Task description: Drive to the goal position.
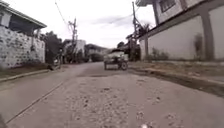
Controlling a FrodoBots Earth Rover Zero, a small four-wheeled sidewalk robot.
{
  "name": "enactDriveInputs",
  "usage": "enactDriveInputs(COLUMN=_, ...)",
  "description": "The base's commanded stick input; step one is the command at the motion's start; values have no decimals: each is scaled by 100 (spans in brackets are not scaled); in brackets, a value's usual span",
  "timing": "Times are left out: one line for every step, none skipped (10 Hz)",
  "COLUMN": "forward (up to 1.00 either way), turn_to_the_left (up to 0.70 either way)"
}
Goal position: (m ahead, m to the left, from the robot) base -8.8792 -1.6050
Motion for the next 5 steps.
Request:
enactDriveInputs(forward=85, turn_to_the_left=-21)
enactDriveInputs(forward=85, turn_to_the_left=0)
enactDriveInputs(forward=85, turn_to_the_left=0)
enactDriveInputs(forward=85, turn_to_the_left=0)
enactDriveInputs(forward=85, turn_to_the_left=0)
